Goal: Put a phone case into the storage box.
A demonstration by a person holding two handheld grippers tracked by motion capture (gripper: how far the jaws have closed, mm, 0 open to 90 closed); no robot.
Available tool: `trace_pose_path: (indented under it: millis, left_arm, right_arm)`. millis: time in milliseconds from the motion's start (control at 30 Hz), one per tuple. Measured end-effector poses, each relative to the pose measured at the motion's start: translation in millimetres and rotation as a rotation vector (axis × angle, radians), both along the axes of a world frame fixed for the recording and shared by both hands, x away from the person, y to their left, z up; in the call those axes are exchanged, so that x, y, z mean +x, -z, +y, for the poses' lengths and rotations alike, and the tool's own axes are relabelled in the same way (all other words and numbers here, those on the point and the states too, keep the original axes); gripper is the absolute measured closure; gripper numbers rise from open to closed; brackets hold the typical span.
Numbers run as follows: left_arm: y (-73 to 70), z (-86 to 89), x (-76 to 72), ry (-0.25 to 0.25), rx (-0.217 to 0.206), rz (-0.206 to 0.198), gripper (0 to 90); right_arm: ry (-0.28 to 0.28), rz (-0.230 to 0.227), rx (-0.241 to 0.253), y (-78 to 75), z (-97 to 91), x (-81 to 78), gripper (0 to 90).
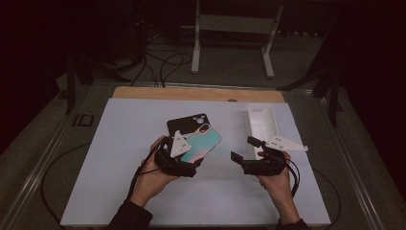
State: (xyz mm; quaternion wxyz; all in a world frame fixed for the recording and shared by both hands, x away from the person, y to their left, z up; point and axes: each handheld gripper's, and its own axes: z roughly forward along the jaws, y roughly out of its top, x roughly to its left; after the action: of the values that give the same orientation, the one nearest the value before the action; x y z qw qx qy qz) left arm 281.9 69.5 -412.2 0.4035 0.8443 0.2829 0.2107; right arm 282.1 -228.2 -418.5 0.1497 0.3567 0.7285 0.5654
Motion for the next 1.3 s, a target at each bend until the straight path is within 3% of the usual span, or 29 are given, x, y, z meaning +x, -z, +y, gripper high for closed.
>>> trace_pose_path:
  millis: [333,500,600,633,767,833,1300]
  left_arm:
    - [-3.2,-13.8,-7.5,0.052,-0.024,-0.027,16.6]
    - [-4.0,-19.7,-11.5,0.082,-0.041,-0.032,16.6]
    - [-3.6,-22.4,-12.9,0.087,-0.048,-0.035,16.6]
    - [-3.5,-23.2,-13.2,0.087,-0.048,-0.037,16.5]
    - [-2.7,-24.3,-13.4,0.089,-0.040,-0.037,16.5]
    - [-1.7,-25.2,-14.0,0.088,-0.038,-0.041,16.6]
    - [3.1,-29.5,-13.7,0.077,-0.023,-0.049,16.6]
  right_arm:
    - [-0.062,0.038,-0.007,-4.0,24.0,9.3,9.8]
    - [-0.095,0.077,-0.002,-4.7,36.2,11.4,17.9]
    - [-0.091,0.104,0.004,-4.0,37.7,12.5,23.3]
    - [-0.091,0.130,0.017,-2.9,38.2,13.2,29.3]
    - [-0.075,0.153,0.024,-2.9,38.0,13.4,34.8]
    - [-0.071,0.186,0.052,-2.7,35.0,14.6,38.2]
    - [-0.051,0.241,0.115,-3.8,33.5,14.9,39.9]
